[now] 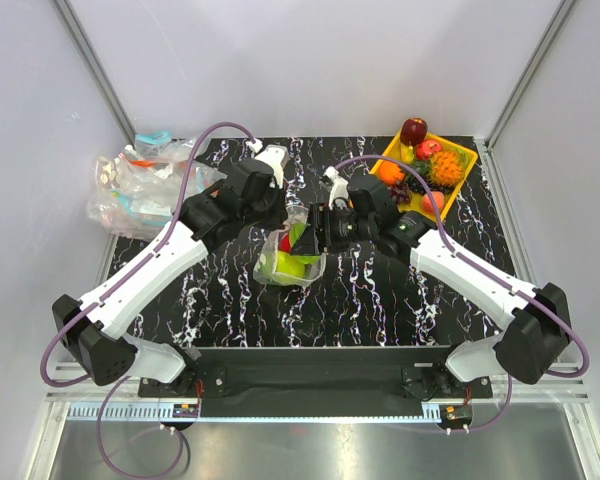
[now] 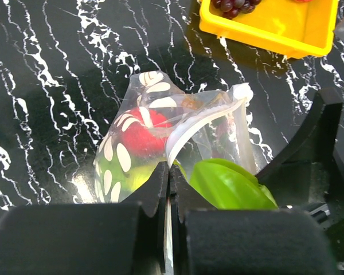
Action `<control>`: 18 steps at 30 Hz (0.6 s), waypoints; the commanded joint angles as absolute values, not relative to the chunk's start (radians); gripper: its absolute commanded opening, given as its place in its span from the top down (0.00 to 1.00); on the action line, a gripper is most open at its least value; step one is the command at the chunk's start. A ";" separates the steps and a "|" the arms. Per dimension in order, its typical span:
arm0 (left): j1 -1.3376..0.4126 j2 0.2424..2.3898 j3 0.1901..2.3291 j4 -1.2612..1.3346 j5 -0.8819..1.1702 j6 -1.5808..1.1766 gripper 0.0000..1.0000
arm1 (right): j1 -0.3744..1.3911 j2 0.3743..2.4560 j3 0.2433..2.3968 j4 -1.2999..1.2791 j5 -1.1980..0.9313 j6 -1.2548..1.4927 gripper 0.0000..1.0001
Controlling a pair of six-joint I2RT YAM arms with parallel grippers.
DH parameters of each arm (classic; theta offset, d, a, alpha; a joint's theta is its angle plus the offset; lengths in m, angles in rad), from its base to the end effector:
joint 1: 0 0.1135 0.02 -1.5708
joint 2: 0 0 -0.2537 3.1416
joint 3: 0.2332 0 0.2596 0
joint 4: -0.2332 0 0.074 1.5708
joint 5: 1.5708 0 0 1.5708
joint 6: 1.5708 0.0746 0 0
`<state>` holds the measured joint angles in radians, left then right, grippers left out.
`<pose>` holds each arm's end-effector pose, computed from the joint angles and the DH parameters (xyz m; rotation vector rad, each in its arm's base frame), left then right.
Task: Place the food in the zip-top bag and seal the zipper
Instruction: Place the fake fruit in the zipper food storage bag.
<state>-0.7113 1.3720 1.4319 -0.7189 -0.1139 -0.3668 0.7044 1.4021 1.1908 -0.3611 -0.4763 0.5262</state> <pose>0.2597 -0.2126 0.3465 0.3257 2.2414 -0.4591 0.2483 0.2559 0.2933 -0.5102 2.2742 1.1853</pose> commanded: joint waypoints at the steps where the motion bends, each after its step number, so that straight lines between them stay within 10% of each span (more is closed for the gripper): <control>1: -0.704 1.361 1.448 -0.653 -0.071 -0.376 1.00 | 0.718 1.402 1.236 -0.295 -0.424 0.574 0.52; 14: -0.703 1.355 1.443 -0.643 -0.049 -0.379 1.00 | 0.718 1.436 1.243 -0.299 -0.328 0.600 0.49; 18: -0.695 1.348 1.439 -0.643 -0.046 -0.377 1.00 | 0.718 1.450 1.259 -0.318 -0.299 0.598 0.13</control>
